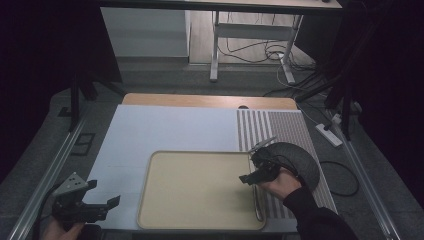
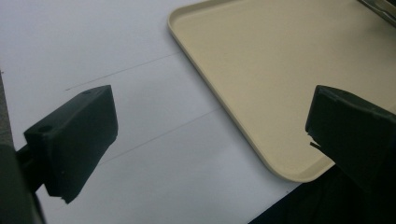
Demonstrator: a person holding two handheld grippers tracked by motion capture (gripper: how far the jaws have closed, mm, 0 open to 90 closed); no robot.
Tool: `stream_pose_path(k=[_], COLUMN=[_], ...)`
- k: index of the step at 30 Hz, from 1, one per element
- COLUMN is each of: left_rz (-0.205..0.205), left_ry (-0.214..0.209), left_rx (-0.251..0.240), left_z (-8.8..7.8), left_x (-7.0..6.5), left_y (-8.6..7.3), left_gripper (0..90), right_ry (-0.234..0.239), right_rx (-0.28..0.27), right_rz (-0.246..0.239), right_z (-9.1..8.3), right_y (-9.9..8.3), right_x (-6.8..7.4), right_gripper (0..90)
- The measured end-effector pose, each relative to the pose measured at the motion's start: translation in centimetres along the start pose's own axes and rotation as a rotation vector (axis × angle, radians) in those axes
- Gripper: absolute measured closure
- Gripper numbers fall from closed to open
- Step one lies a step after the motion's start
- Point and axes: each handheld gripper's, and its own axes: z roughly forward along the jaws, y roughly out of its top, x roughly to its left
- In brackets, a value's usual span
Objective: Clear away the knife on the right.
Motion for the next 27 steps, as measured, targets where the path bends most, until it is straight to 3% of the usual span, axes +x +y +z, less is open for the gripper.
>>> stream_pose_path(k=[6, 10, 13, 27], left_rz=[0.024, 0.024, 0.023, 0.022], left_ry=[-0.002, -0.003, -0.004, -0.005], left_rx=[0.009, 0.008, 0.008, 0.006], left_z=[0.1, 0.1, 0.1, 0.0], left_x=[-0.2, -0.2, -0.2, -0.1], left_y=[0.1, 0.0, 0.0, 0.0], left_gripper=[2.9, 2.8, 2.9, 2.8], right_ry=[0.0, 0.003, -0.01, -0.056], right_rx=[-0.04, -0.051, -0.061, -0.101], right_rz=[0.012, 0.0, -0.015, 0.025], right_z=[-0.6, -0.8, -0.9, -2.3], right_y=[-0.9, -1.3, -1.6, -3.3], right_x=[-0.3, -0.3, -0.3, -0.7], right_gripper=[3.6, 0.0, 0.0, 0.0])
